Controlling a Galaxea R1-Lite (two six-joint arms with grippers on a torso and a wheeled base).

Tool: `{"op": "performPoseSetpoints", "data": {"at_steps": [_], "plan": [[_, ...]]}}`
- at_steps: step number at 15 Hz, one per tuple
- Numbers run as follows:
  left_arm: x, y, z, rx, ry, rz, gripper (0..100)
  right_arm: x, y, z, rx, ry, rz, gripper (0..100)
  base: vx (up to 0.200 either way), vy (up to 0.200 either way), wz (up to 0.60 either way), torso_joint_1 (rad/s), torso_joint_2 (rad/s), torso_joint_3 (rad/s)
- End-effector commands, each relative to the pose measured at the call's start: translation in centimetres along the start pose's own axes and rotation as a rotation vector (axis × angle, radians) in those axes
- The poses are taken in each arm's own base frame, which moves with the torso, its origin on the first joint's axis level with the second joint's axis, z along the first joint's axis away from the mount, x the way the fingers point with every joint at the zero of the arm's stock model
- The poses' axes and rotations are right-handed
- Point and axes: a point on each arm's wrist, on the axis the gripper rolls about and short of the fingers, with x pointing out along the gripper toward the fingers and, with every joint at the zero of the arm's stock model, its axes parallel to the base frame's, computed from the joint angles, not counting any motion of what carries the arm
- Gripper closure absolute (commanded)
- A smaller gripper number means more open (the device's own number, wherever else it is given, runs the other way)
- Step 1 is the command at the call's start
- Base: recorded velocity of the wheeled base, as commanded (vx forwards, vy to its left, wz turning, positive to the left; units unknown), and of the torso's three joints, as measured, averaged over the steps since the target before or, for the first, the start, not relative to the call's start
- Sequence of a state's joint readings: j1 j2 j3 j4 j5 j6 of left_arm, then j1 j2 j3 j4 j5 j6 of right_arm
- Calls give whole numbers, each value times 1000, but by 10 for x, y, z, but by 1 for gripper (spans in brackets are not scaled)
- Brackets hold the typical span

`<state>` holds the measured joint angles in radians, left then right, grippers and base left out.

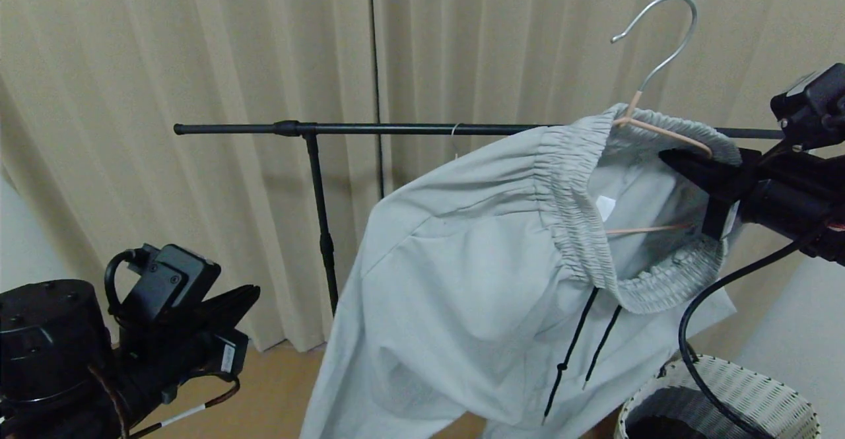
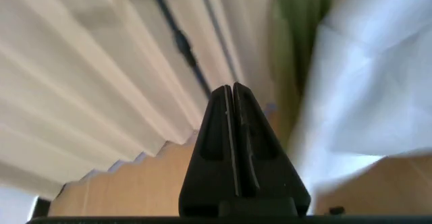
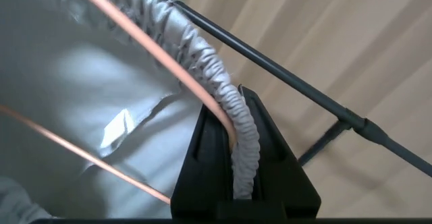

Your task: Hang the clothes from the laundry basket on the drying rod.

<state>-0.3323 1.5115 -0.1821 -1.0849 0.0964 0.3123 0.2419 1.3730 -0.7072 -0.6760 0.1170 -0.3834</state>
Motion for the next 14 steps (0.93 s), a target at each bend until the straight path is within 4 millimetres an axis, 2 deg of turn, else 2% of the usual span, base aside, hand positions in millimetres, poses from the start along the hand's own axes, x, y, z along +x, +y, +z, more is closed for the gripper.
{"op": "performPoseSetpoints", "data": {"at_steps": [1,5,9,14], "plan": [[-3,1,-6,-1,18,6,100,2,-1,-2,1,7,-4,100,0,0,0,0,0,0],[-8,2,0,-8,-25,14,100,0,-4,-8,5,51,-14,100,0,0,0,0,0,0],[-41,9,10,-38,-140,50,100,-15,-22,-19,19,157,-89,100,0,0,0,0,0,0],[-68,10,-1,-225,-113,45,100,-34,-32,-36,42,285,-165,100,0,0,0,0,0,0]]}}
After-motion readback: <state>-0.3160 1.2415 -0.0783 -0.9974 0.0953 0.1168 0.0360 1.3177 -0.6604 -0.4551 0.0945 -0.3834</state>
